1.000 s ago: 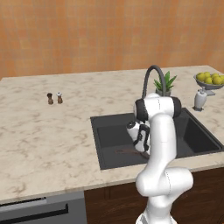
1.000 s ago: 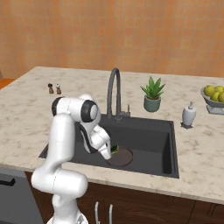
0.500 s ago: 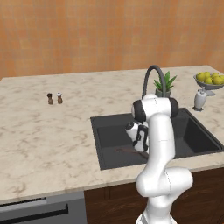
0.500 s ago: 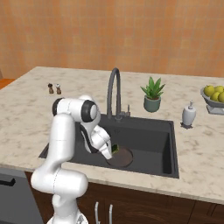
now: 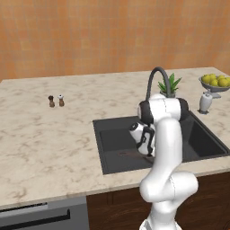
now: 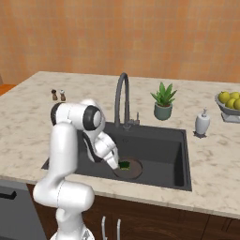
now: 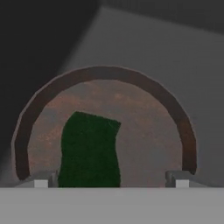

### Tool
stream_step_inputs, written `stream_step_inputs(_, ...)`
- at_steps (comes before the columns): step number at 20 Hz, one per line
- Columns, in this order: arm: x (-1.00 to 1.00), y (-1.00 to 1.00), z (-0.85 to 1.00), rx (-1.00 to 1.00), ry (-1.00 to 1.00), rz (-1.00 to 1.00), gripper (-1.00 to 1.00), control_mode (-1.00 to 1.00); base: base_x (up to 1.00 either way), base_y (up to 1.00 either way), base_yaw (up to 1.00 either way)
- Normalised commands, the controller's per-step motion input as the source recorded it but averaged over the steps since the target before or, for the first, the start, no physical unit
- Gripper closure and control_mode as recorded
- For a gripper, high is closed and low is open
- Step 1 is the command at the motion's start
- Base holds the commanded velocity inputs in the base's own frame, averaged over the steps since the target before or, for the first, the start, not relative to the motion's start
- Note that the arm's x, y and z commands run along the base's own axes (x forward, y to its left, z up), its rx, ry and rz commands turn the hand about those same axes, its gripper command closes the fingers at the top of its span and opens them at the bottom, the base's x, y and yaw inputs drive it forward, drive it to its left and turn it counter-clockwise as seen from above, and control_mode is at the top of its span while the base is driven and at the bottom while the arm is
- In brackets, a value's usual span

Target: Pick the pan and sponge and place them into the sink. Then turn on the water.

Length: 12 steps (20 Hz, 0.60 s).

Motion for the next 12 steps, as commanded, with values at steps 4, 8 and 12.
stream_step_inputs(4, -0.25, 0.51, 0.95, -0.13, 0.00, 0.00, -1.00, -1.00, 0.00, 0.00, 0.00)
stream_step_inputs(8, -0.49, 0.58, 0.81, -0.15, 0.00, -0.01, -1.00, -1.00, 0.00, 0.00, 0.00)
stream_step_inputs(12, -0.61, 0.37, 0.98, -0.08, 0.00, -0.02, -1.00, -1.00, 0.00, 0.00, 0.00)
